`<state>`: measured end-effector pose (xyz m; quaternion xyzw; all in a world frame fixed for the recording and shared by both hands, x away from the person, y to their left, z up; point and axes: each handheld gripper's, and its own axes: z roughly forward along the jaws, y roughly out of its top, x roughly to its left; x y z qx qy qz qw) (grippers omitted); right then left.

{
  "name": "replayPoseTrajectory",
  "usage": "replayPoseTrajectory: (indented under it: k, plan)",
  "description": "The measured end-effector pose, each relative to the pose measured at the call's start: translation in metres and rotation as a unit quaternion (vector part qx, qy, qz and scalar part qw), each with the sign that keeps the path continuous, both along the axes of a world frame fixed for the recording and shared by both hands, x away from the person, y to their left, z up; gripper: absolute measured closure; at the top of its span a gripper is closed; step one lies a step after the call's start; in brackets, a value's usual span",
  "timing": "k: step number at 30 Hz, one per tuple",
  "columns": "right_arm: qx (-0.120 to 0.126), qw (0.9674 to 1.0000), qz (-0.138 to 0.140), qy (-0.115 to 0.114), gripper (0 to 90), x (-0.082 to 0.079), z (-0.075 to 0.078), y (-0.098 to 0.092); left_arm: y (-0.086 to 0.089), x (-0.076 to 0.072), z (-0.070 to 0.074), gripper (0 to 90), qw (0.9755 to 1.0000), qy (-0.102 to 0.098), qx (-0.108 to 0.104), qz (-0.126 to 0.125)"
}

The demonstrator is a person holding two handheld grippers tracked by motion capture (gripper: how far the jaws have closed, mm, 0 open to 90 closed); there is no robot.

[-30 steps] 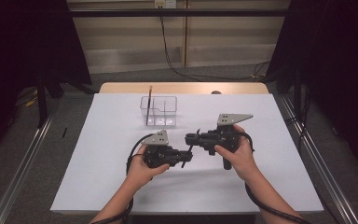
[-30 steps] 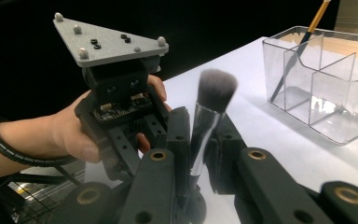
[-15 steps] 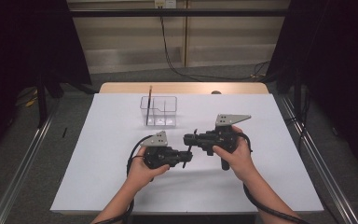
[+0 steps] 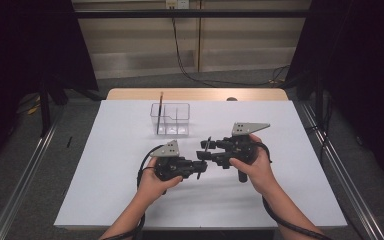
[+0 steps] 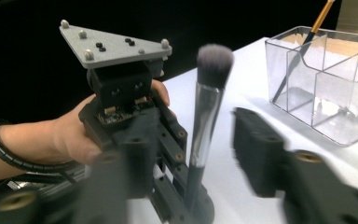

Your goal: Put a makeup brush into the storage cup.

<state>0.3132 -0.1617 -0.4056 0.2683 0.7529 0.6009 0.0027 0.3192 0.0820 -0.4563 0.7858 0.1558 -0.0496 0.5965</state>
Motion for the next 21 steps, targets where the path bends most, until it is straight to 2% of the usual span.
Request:
replayPoseTrajectory:
  k: [4, 8, 16, 21]
  plan:
    - [-0.004, 0.9999, -0.009, -0.007, 27.1, 0.000, -0.001, -0.005, 0.003, 0.002, 0.001, 83.7, 0.9999, -0.001, -0.008, 0.008]
    - [0.002, 0.9997, -0.020, -0.013, 16.3, 0.000, -0.003, -0.012, 0.006, 0.002, 0.003, 83.7, 0.9997, -0.001, -0.015, 0.017]
    - [-0.018, 0.9989, -0.031, -0.030, 7.5, -0.002, -0.008, -0.021, 0.007, 0.003, 0.005, 83.7, 0.9995, -0.007, -0.020, 0.024]
    - [-0.014, 0.9986, -0.036, -0.037, 4.5, -0.004, -0.010, -0.028, 0.010, 0.003, 0.006, 83.7, 0.9993, -0.010, -0.022, 0.028]
